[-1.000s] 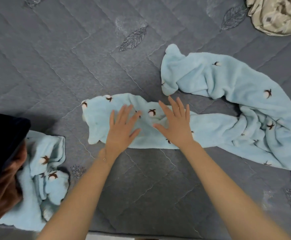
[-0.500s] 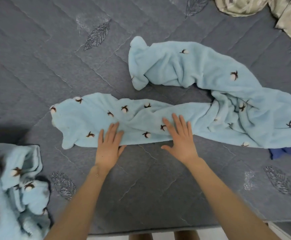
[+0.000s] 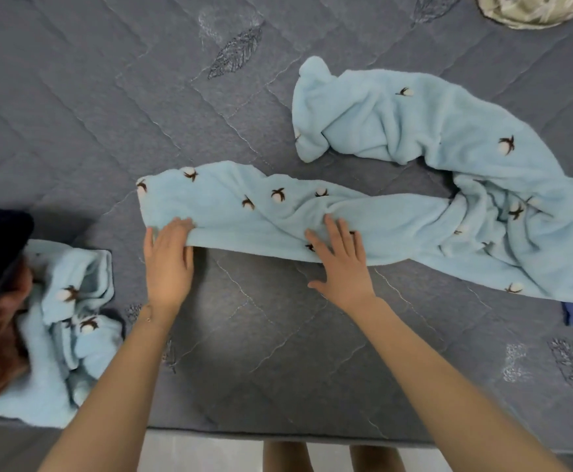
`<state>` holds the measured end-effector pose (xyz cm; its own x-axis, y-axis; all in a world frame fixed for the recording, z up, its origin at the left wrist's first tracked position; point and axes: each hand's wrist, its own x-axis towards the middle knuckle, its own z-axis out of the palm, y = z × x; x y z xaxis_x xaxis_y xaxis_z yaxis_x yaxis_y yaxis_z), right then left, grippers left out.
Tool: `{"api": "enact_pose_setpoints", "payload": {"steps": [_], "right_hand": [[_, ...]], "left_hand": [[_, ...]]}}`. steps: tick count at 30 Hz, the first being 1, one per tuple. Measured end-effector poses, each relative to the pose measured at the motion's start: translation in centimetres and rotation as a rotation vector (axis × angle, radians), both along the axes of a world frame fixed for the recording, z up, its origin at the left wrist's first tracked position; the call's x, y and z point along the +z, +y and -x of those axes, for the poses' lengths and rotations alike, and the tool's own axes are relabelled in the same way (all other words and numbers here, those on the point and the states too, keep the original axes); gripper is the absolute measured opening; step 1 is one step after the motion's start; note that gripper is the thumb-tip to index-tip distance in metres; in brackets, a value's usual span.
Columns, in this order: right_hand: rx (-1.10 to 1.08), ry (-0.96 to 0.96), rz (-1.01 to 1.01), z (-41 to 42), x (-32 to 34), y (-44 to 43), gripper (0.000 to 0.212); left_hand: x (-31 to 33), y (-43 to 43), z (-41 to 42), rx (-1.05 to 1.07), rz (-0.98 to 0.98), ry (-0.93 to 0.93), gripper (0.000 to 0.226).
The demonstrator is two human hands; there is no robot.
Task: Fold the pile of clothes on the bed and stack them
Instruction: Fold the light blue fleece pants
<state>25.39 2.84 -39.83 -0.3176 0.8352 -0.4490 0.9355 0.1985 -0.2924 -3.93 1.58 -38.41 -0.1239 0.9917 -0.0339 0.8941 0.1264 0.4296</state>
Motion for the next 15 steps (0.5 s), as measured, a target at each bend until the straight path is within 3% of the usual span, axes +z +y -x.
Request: {"api": "enact_pose_setpoints", "payload": {"steps": [3,6,8,10,15], "right_hand": [[-0.037,0.032,0.0,0.8,0.4,0.1,0.082],[-0.146,0.148,-0.049,0.7,1.3,0.5,0.044],[-0.168,0.179,-0.071,0.7,1.9,0.8,0.03],[-0.23,0.253,-0.057,0.8,2.9,1.0,0.024],[-0.403,0.361,-0.023,1.1,6.5,2.1,0.032]], "left_hand": [[1.7,0.2,-0.9,0.166,-0.067,-0.217,0.026],[2.9,0.3,-1.2,0.264,-0.122,-0.217,0.021],[3.9,0.7,-0.7,0.284,-0.153,-0.27,0.016],[5.0,1.0,0.0,0.301,-0.169,-0.332,0.012],[7.9,2.0,1.7,0.283,-0.084,-0.502,0.006]]}}
